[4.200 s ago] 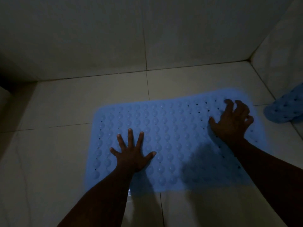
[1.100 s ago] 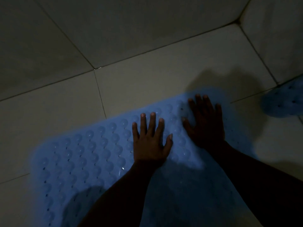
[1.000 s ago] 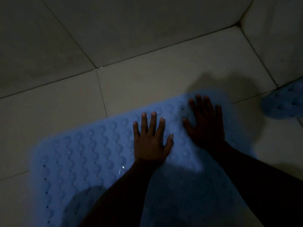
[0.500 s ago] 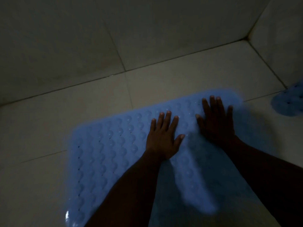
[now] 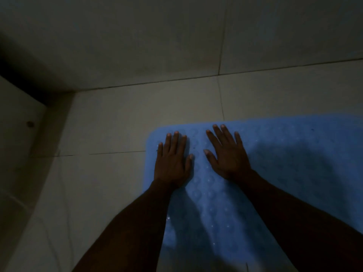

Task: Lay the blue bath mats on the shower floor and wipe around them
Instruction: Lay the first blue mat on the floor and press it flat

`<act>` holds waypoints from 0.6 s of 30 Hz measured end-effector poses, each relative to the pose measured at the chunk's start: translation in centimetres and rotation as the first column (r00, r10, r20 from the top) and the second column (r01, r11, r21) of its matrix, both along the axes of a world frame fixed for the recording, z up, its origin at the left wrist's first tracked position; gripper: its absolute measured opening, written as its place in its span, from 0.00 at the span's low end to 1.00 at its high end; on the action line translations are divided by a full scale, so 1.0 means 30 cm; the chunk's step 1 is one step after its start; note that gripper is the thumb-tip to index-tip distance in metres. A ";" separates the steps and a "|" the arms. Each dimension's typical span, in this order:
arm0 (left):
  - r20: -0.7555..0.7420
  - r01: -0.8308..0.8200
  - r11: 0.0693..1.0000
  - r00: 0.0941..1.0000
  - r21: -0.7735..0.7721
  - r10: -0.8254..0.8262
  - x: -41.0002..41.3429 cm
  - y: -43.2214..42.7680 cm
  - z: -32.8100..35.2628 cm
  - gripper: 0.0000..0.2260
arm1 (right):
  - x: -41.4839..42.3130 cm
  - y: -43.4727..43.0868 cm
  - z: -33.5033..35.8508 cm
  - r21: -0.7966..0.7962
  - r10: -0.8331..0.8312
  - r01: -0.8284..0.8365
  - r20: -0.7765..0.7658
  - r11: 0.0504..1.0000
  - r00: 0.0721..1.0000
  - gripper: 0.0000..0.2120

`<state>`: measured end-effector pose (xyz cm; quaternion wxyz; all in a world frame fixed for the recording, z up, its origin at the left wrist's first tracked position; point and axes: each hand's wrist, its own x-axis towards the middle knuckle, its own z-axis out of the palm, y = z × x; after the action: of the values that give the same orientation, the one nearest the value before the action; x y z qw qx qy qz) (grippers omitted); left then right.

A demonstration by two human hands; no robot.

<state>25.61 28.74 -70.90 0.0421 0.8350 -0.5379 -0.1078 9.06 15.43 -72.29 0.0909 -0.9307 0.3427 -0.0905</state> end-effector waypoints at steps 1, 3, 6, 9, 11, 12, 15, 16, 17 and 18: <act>-0.005 0.000 1.000 1.000 -0.028 0.000 0.016 -0.001 -0.012 0.33 | 0.028 -0.003 -0.005 -0.015 0.007 -0.007 0.008 1.000 1.000 0.30; -0.015 0.006 0.999 1.000 -0.047 -0.006 0.037 -0.009 -0.040 0.32 | 0.075 -0.010 -0.019 -0.029 0.009 -0.009 0.002 1.000 1.000 0.30; -0.009 -0.008 0.999 1.000 -0.047 0.008 0.046 -0.010 -0.066 0.32 | 0.104 -0.001 -0.037 -0.070 -0.033 0.030 -0.055 0.997 0.998 0.31; -0.015 -0.023 0.999 1.000 -0.047 0.022 0.043 -0.013 -0.071 0.32 | 0.101 0.004 -0.047 -0.106 -0.059 0.058 -0.002 0.993 0.998 0.31; -0.020 -0.031 0.998 0.999 -0.057 0.030 0.044 -0.010 -0.066 0.33 | 0.097 0.004 -0.051 -0.112 -0.056 0.060 0.039 0.992 0.998 0.30; -0.017 -0.038 0.997 0.999 -0.062 0.037 0.044 -0.011 -0.063 0.33 | 0.098 0.002 -0.053 -0.118 -0.054 0.059 0.049 0.991 0.997 0.30; -0.015 -0.055 0.997 0.998 -0.049 0.054 0.045 -0.020 -0.059 0.34 | 0.105 -0.001 -0.056 -0.141 -0.044 0.051 0.057 0.989 0.997 0.28; -0.015 -0.056 0.997 0.998 -0.045 0.055 0.048 -0.024 -0.059 0.35 | 0.104 -0.002 -0.058 -0.145 -0.038 0.047 0.061 0.988 0.997 0.28; -0.018 -0.056 0.998 0.998 -0.041 0.055 0.053 -0.028 -0.058 0.36 | 0.105 -0.003 -0.061 -0.148 -0.033 0.043 0.063 0.988 0.997 0.27; -0.023 -0.054 0.998 0.998 -0.040 0.053 0.059 -0.033 -0.057 0.36 | 0.106 -0.005 -0.061 -0.149 -0.031 0.041 0.065 0.988 0.997 0.27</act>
<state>27.39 27.73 -72.61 0.0678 0.8468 -0.5171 -0.1047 12.24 15.30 -74.13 0.0296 -0.9252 0.3487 -0.1469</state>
